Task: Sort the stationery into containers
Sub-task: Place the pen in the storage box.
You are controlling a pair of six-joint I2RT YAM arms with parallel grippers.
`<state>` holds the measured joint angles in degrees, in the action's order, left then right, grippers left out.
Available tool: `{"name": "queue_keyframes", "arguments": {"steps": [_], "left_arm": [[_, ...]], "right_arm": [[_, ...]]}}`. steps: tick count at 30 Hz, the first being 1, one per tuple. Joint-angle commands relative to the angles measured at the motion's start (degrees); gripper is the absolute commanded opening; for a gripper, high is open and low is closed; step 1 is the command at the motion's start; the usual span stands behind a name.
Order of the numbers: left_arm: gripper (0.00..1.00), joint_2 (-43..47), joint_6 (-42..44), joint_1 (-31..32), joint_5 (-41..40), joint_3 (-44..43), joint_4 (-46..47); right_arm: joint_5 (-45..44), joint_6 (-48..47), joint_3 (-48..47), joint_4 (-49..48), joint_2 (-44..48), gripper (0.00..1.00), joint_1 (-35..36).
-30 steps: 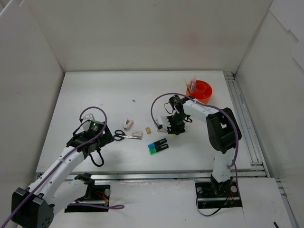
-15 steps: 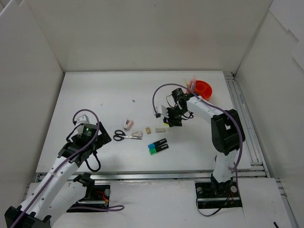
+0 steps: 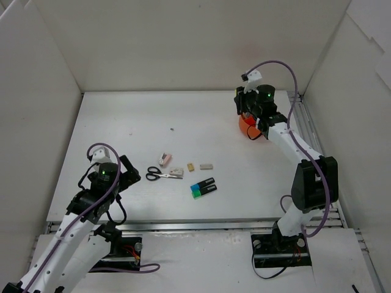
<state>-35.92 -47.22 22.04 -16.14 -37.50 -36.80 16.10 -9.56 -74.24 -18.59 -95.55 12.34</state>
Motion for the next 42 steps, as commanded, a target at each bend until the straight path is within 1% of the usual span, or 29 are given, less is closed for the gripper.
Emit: {"name": "queue_keyframes", "arguments": {"steps": [1, 2, 3, 5, 6, 9, 13, 18, 20, 28, 31, 34, 36, 37, 38, 40, 42], "left_arm": [[1.00, 1.5, 1.7, -0.4, -0.7, 0.4, 3.9], [1.00, 2.2, 2.0, -0.4, -0.6, 0.7, 4.4], [0.99, 2.3, 2.2, -0.4, -0.2, 0.8, 5.7], [1.00, 1.8, 2.7, -0.4, 0.7, 1.1, 6.3], [0.99, 1.6, 3.1, -0.4, 0.9, 1.1, 7.0], [1.00, -0.6, 3.8, -0.4, 2.1, 0.8, 8.0], [1.00, -3.3, 5.4, -0.4, 4.5, 0.9, 10.9], [1.00, -7.1, 6.2, -0.4, 6.6, 0.8, 14.6], [0.99, -8.4, 6.9, -0.4, 7.5, 0.7, 15.7], [0.99, -11.3, 8.0, -0.4, 8.7, -1.1, 16.4], [1.00, -11.5, 8.2, -0.4, 8.6, -1.2, 16.5], [0.99, -11.5, 8.0, -0.4, 8.5, -1.2, 16.1], [1.00, -10.9, 7.9, -0.4, 8.4, -1.1, 16.1], [0.99, -10.8, 7.8, -0.4, 8.4, -0.9, 16.1], [0.99, -10.7, 7.8, -0.4, 8.3, -0.9, 16.0], [1.00, -10.2, 7.8, -0.4, 8.1, -0.7, 15.8], [0.99, -9.8, 7.8, -0.4, 8.1, -0.9, 15.4]], "right_arm": [[-22.7, 17.5, 1.4, -11.9, 2.8, 0.00, 0.1], [-26.1, 19.5, 2.2, -12.7, 3.4, 0.00, 0.8], [-32.8, 19.7, 3.9, -13.7, 3.7, 0.00, 2.0], [-38.6, 18.4, 5.4, -17.3, 4.1, 0.00, 3.3], [-43.9, 18.8, 6.3, -17.9, 4.1, 0.00, 3.8], [-49.6, 19.4, 7.4, -22.1, 2.5, 0.00, 3.7], [-50.0, 14.0, 6.7, -27.7, -3.0, 0.00, 3.7], [-53.0, 10.4, 7.5, -33.0, -6.4, 0.00, 3.6], [-52.9, 8.4, 7.6, -33.7, -8.1, 0.00, 3.7], [-54.9, 8.7, 10.5, -40.7, -11.6, 0.00, 3.7], [-56.6, 8.2, 11.7, -44.1, -12.9, 0.02, 3.6], [-57.8, 8.1, 14.1, -47.4, -13.3, 0.06, 3.8], [-58.3, 7.6, 15.1, -49.6, -13.0, 0.11, 4.1], [-58.3, 7.4, 15.5, -50.2, -12.9, 0.15, 4.2], [-58.5, 7.2, 16.2, -50.9, -12.8, 0.21, 4.5], [-58.7, 6.8, 17.0, -51.4, -12.4, 0.24, 5.0], [-58.9, 6.8, 17.5, -51.5, -11.2, 0.35, 5.3]]}}
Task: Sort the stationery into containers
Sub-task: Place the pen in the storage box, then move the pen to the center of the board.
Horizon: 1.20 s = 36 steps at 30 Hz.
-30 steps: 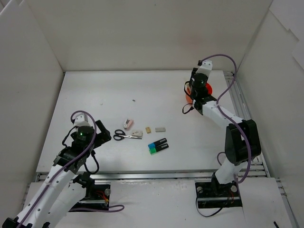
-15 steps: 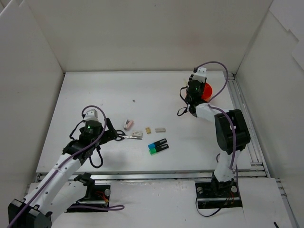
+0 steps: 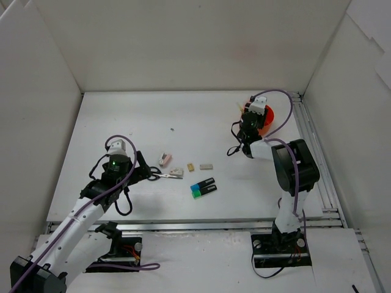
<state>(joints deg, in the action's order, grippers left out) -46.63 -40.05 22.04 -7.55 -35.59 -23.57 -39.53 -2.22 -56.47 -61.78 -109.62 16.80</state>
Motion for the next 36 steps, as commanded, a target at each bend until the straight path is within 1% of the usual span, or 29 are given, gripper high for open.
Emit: {"name": "queue_keyframes", "arguments": {"steps": [1, 2, 4, 5, 7, 8, 9, 10, 11, 12, 13, 14, 15, 16, 17, 19, 20, 21, 23, 25, 29, 30, 33, 34, 36], "left_arm": [[1.00, 1.1, 0.6, -0.4, -0.7, -2.8, 2.0], [0.99, 1.4, 0.7, -0.4, -0.7, -3.0, 1.5], [0.99, 2.1, 0.8, -0.4, -0.9, -2.9, 1.0], [1.00, 2.4, 0.7, -0.4, -1.0, -2.8, 1.0], [0.99, 3.5, 0.5, -0.4, -1.1, -2.6, 0.8], [0.99, 3.9, 0.4, -0.4, -1.1, -2.4, 0.6], [1.00, 4.4, 0.4, -0.4, -1.1, -2.1, 0.5], [1.00, 4.8, 0.4, -0.4, -1.1, -1.9, 0.5], [0.99, 5.1, 0.4, -0.4, -1.1, -1.9, 0.0], [1.00, 5.4, 0.5, -0.4, -1.3, -1.9, -0.2], [0.99, 5.7, 0.4, -0.4, -1.4, -1.9, -0.8], [0.99, 6.0, 0.4, -0.4, -1.4, -2.2, -1.1], [0.99, 6.4, 0.5, -0.4, -1.5, -2.3, -1.4], [0.99, 6.6, 0.5, -0.4, -1.5, -2.3, -1.7], [1.00, 7.0, 0.5, -0.4, -1.4, -2.0, -2.3], [0.99, 8.1, 0.3, -0.4, -1.2, -1.7, -2.9], [1.00, 8.6, 0.2, -0.4, -1.1, -0.9, -2.9], [1.00, 9.3, -0.1, -0.4, -1.1, -0.5, -2.9], [0.99, 9.7, -0.5, -0.4, -1.1, 0.3, -3.0], [1.00, 9.8, -0.5, -0.4, -0.5, 0.5, -2.8], [1.00, 9.3, 1.0, -0.4, 1.6, 0.7, -2.9], [1.00, 9.2, 1.1, -0.4, 1.9, 0.8, -2.9], [1.00, 9.0, 1.1, -0.4, 2.5, 1.4, -2.9], [1.00, 9.0, 1.2, -0.4, 2.7, 1.6, -2.5], [0.99, 9.3, 1.4, -0.4, 3.8, 2.5, -2.0]], "right_arm": [[-2.6, -0.8, 0.0, -8.4, 3.5, 0.40, 1.5], [-1.4, -0.9, 0.7, -8.5, 4.2, 0.51, 1.6], [-0.7, -1.6, 1.0, -8.5, 7.0, 0.56, 2.7], [-1.9, -1.7, 1.1, -8.5, 8.1, 0.61, 3.2], [-3.8, -1.8, 1.4, -8.4, 11.3, 0.67, 4.6], [-3.8, -2.1, 2.1, -8.0, 12.6, 0.77, 5.1], [-3.1, -3.1, 2.3, -7.1, 15.2, 0.81, 5.5], [-2.1, -3.7, 2.4, -6.2, 16.4, 0.85, 6.1], [2.0, -4.4, 1.6, -1.2, 17.5, 0.95, 6.9], [5.7, -6.4, 0.7, 3.1, 19.8, 0.98, 7.3], [10.2, -7.5, -2.5, 7.8, 20.6, 0.98, 7.5], [22.1, -8.8, -4.4, 18.3, 21.5, 0.98, 7.6], [28.8, -13.2, -6.2, 24.4, 22.5, 0.98, 7.5], [36.1, -15.9, -10.3, 30.3, 22.9, 0.98, 8.0], [46.1, -19.7, -12.4, 42.3, 23.2, 0.98, 8.4], [57.9, -24.0, -17.5, 55.2, 23.6, 0.98, 10.0], [60.1, -25.9, -18.1, 64.2, 23.6, 0.98, 10.7], [61.6, -26.4, -17.8, 67.3, 24.2, 0.98, 11.8], [63.3, -27.1, -14.3, 71.2, 25.3, 0.98, 15.5], [64.6, -26.4, -9.9, 72.3, 27.2, 0.98, 19.5], [65.3, -20.4, -4.8, 74.7, 29.2, 0.98, 25.0], [64.9, -19.2, -3.7, 74.7, 29.5, 0.98, 27.8], [61.6, -15.5, 1.2, 75.3, 30.1, 0.98, 32.2], [59.2, -14.9, 1.9, 76.8, 30.3, 0.98, 33.2], [57.9, -12.7, 4.9, 77.1, 30.9, 0.98, 34.6]]}}
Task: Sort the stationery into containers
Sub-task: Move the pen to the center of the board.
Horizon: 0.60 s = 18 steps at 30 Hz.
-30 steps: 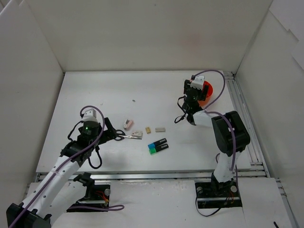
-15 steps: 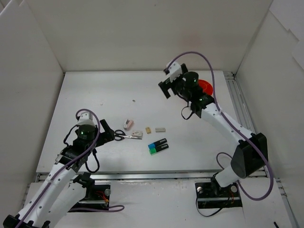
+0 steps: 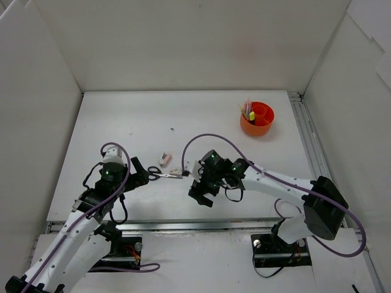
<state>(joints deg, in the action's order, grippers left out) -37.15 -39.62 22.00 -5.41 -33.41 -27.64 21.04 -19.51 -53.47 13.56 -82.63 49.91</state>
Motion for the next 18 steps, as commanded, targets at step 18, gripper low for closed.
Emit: {"name": "queue_keyframes", "arguments": {"steps": [18], "left_arm": [[1.00, 0.5, 1.6, -0.4, 1.8, 2.0, 3.5]], "right_arm": [[-10.2, 1.4, -4.4, 2.1, -9.7, 0.98, 5.3]]}}
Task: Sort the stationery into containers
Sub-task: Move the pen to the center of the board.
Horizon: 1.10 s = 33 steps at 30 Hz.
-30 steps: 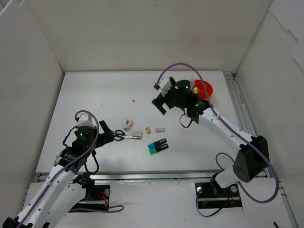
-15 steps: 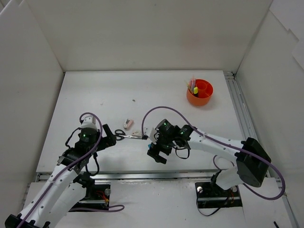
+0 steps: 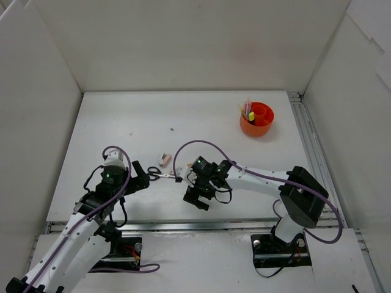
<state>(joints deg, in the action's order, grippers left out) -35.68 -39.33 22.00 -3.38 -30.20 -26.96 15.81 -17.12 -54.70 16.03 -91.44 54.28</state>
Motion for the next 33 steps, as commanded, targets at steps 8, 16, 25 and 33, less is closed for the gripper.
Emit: {"name": "queue_keyframes", "arguments": {"steps": [8, 16, 25, 33], "left_arm": [[1.00, -4.1, 2.2, -0.4, -0.7, -1.5, 4.2], [1.00, -5.7, 3.2, -0.4, -1.5, -2.4, 4.2], [1.00, -3.1, 3.6, -0.4, -4.3, -2.8, 2.1], [0.99, -2.7, 3.1, -0.4, -4.7, -2.7, 1.6]], "right_arm": [[-12.7, -2.3, -4.5, -0.7, -5.1, 0.98, 2.8], [-9.8, -4.8, -7.6, 3.9, -10.5, 0.95, 4.2], [-6.6, -5.3, -8.8, 7.3, -12.7, 0.56, 5.2], [-9.0, -4.1, -7.5, 7.2, -11.6, 0.61, 5.5]]}}
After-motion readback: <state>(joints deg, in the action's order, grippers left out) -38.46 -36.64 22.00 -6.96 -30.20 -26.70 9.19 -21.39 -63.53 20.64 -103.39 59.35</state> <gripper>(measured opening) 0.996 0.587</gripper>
